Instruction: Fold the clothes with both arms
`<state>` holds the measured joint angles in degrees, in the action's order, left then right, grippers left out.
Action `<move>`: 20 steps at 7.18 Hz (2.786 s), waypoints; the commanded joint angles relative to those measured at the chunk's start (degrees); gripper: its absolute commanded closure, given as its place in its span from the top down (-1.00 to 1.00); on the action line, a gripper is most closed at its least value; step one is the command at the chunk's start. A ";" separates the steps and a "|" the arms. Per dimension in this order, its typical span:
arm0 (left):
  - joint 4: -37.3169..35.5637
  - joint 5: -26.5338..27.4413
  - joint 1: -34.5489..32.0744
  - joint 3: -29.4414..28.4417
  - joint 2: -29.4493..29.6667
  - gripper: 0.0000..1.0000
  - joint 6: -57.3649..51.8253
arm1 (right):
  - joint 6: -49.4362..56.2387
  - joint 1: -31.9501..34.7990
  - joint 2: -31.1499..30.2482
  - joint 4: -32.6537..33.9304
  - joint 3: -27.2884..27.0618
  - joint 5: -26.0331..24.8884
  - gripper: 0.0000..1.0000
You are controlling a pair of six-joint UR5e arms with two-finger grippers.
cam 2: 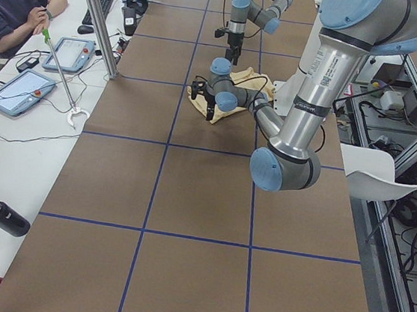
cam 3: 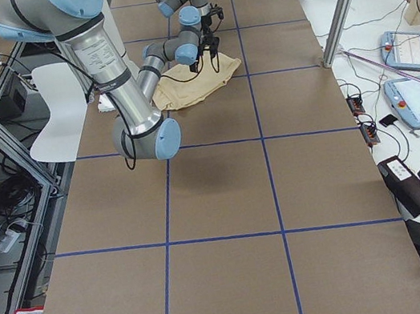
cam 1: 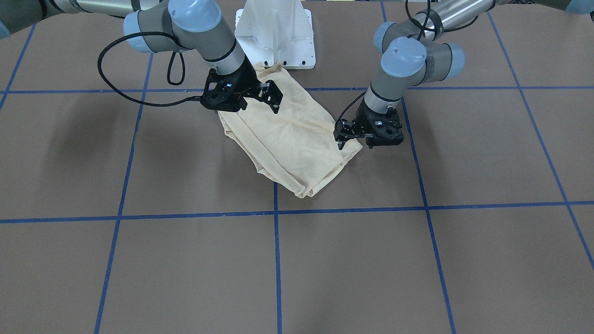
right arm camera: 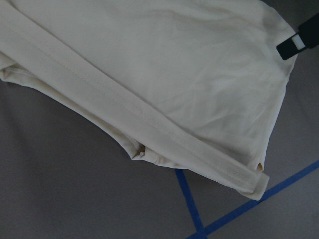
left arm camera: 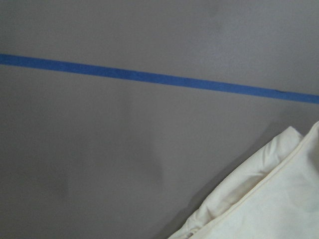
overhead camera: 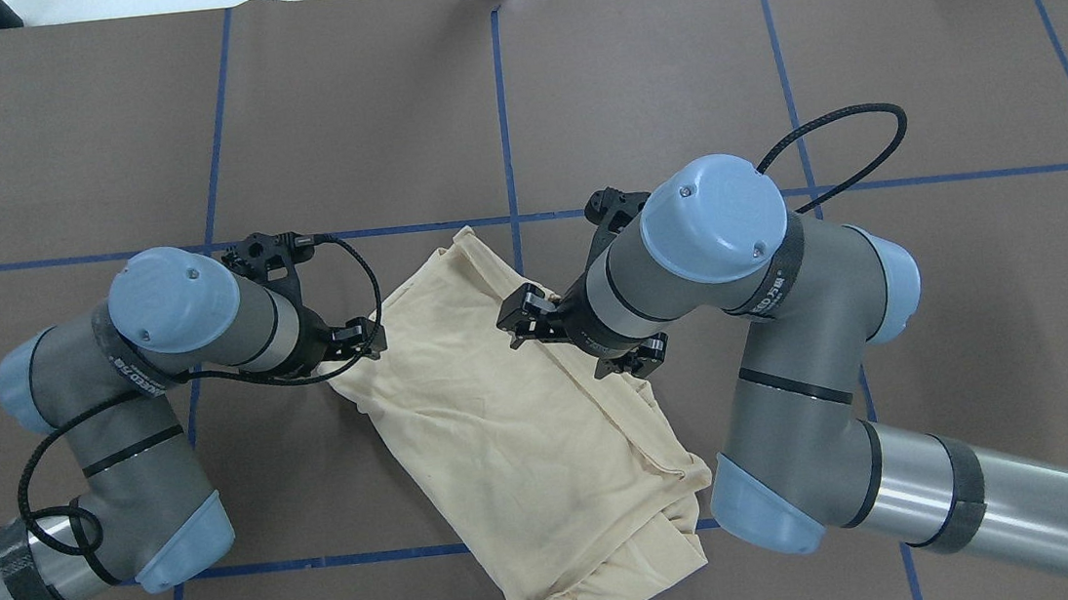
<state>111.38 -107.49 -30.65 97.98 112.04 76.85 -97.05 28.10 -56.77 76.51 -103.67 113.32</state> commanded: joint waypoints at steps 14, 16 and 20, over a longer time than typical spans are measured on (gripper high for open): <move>-0.99 4.48 -3.71 -8.50 14.15 -1.00 0.67 | 0.28 0.90 -2.72 0.04 -0.13 -1.00 1.00; -0.90 7.11 -3.89 -11.12 18.81 -1.00 2.25 | 0.37 1.07 -3.34 0.04 -0.13 -1.09 1.00; 5.31 10.80 -7.49 -27.36 27.17 -1.00 1.46 | 0.37 1.34 -4.22 -0.23 -0.22 -1.09 1.00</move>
<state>113.55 -97.97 -37.34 76.00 136.92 78.41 -96.68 29.31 -60.95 76.32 -103.88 112.31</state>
